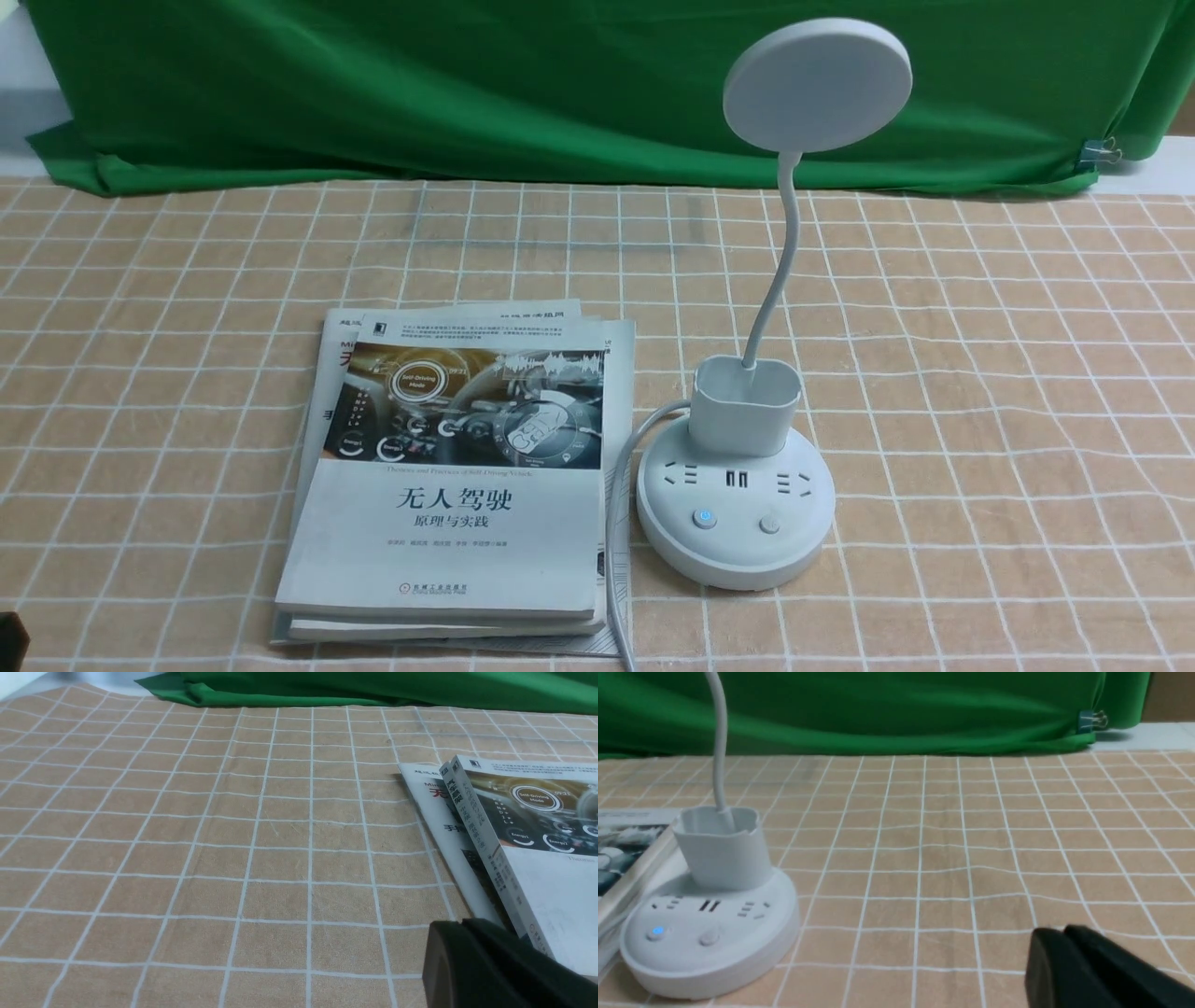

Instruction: Turn off the desk lamp on the light coffee tablecloth by hand.

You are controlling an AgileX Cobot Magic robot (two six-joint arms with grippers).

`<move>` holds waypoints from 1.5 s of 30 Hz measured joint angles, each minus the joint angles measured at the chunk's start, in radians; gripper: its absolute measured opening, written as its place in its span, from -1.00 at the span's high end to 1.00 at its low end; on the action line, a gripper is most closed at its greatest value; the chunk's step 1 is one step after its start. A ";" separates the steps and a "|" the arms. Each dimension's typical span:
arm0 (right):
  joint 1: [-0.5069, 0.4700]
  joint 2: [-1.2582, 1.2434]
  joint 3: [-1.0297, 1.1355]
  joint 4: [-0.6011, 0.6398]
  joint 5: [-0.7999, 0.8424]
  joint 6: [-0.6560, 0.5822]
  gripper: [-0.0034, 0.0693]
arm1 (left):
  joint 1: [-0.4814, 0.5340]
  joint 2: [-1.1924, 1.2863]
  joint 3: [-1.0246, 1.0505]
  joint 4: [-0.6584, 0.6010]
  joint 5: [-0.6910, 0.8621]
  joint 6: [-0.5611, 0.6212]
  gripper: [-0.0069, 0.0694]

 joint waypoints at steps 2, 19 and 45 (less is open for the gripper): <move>0.000 -0.007 0.020 0.000 -0.008 0.000 0.83 | 0.000 0.000 0.000 0.000 -0.001 0.000 0.81; 0.000 -0.007 0.028 0.000 -0.065 -0.006 0.76 | 0.000 0.000 0.000 0.000 -0.001 0.000 0.81; 0.000 -0.007 0.028 0.000 -0.065 -0.009 0.55 | 0.000 0.000 0.000 0.000 -0.001 0.000 0.81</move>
